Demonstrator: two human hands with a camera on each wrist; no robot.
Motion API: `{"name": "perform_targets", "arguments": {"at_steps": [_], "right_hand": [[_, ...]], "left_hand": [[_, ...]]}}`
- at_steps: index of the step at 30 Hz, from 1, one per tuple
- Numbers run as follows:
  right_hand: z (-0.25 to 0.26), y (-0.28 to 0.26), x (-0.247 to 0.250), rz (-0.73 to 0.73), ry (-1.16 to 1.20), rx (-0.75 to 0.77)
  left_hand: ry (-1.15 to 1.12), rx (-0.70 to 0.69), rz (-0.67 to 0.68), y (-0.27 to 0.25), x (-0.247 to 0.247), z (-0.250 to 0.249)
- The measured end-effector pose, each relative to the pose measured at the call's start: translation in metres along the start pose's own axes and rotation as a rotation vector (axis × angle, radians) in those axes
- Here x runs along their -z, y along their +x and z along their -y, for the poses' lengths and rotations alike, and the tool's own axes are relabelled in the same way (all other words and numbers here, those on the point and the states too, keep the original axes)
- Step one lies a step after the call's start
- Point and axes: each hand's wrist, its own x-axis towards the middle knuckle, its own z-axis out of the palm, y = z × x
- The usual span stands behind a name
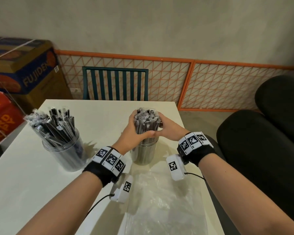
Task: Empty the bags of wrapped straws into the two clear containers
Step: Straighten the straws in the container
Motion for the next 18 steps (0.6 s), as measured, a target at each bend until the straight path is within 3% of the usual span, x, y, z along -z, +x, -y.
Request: {"name": "perform_targets", "arguments": {"at_steps": [2,4,9,13,18], "right_hand": [[0.004,0.000,0.001,-0.088,0.002,0.031],[0.003,-0.002,0.002,-0.133,0.040,0.039],[-0.007,-0.011,-0.002,-0.006,0.035,-0.004],[-0.012,-0.011,-0.003,0.010,0.115,-0.021],[-0.016,-0.012,0.000,0.012,0.034,-0.089]], "left_hand": [[0.002,0.000,-0.028,0.004,0.002,-0.005],[0.033,-0.010,0.039,0.005,0.009,-0.009],[0.067,0.085,0.219,0.007,0.033,0.001],[0.074,0.081,0.212,0.002,0.033,0.002],[0.110,0.068,0.199,-0.004,0.024,-0.001]]}}
